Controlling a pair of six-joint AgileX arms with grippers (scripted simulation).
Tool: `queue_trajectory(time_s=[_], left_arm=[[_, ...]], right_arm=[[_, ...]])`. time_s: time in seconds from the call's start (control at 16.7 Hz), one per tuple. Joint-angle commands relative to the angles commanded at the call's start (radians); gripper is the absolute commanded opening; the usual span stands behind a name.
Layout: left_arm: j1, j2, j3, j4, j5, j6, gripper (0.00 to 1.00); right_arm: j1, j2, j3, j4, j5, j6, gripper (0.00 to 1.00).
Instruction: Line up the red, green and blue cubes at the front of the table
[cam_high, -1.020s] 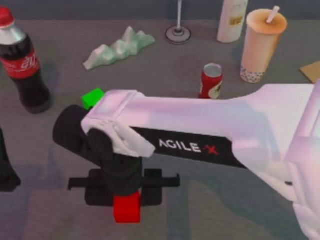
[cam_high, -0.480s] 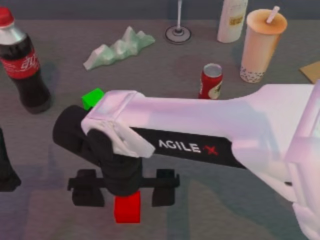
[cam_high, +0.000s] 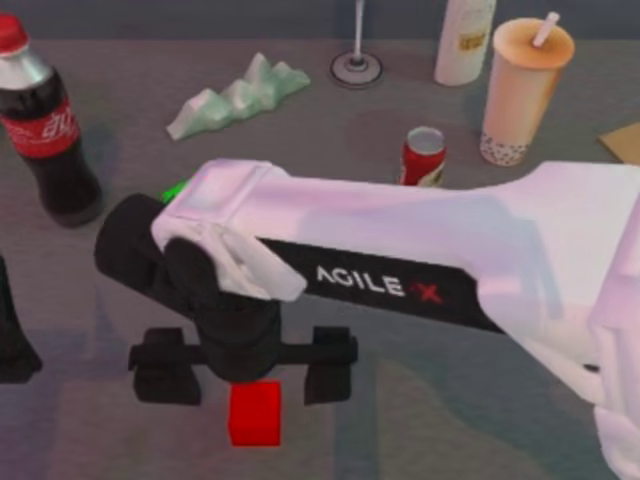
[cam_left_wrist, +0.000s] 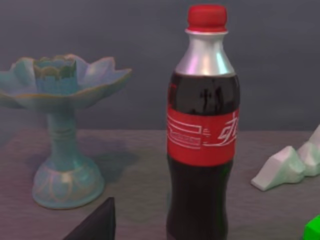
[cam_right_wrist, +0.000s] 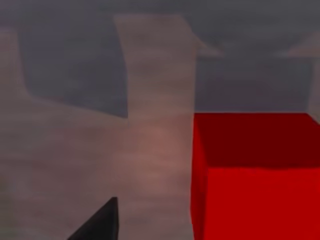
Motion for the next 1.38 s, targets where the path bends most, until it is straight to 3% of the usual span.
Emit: queue_trajectory(time_s=[0.3,0.6,0.78,1.02,1.38], left_arm=[[0.000,0.000,0.000,0.000,0.000,0.000,1.00],[0.000,0.000,0.000,0.000,0.000,0.000,1.00],[-0.021,0.056,0.059,-0.055,0.012,0.019,1.00],[-0.083,0.276,0.285,-0.250,0.041,0.084,1.00],[-0.193,0.875,0.866,-0.681,0.078,0.236,1.00]], right_arm=[[0.006,-0.032,0.127,-0.165,-0.001,0.001,1.00],[0.001,-0.032,0.133,-0.170,-0.001,0.000,1.00],[-0.023,-0.085,0.089,-0.140,0.017,-0.032,1.00],[-0.111,-0.286,-0.073,-0.033,0.069,-0.138,1.00],[-0.338,-0.831,-0.507,0.222,0.136,-0.380,1.00]])
